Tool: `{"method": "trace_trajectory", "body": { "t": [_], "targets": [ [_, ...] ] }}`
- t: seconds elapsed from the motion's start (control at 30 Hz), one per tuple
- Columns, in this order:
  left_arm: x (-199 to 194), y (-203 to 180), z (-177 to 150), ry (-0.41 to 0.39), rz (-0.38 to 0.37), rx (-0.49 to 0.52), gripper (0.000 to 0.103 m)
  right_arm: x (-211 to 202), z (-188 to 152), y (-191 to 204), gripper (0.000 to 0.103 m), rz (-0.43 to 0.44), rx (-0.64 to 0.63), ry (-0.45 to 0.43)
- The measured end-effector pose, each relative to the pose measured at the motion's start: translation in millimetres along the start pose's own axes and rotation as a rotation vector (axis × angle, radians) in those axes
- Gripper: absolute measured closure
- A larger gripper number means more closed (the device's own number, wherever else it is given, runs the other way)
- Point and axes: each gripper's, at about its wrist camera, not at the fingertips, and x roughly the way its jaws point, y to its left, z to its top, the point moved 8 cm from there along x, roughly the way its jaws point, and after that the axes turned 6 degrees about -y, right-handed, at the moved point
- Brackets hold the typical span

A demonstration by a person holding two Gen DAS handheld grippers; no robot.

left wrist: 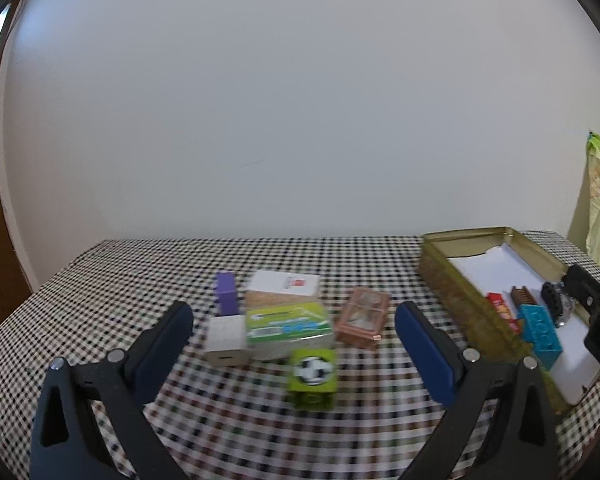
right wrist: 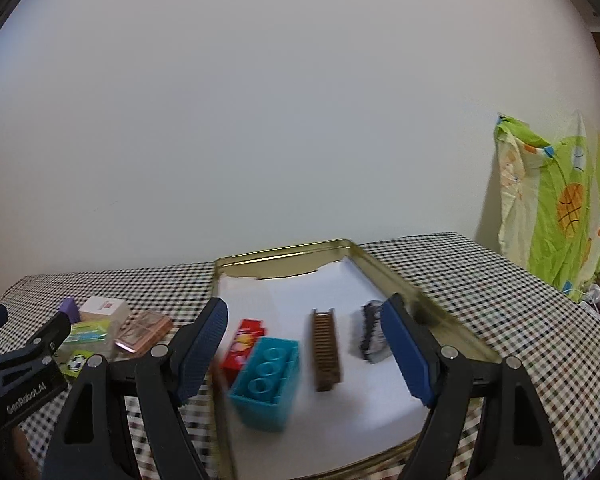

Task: Organize rigid objects
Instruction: 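Move both tools back from the tray toward the remaining objects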

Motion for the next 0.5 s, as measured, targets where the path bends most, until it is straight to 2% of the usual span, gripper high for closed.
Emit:
{"method": "trace_trajectory", "body": {
  "t": [0.5],
  "targets": [
    [28,108,-11,0.09,0.131,-0.094,0.001,3,-18,77,0.022,0.135,-0.018,0.085]
  ]
}}
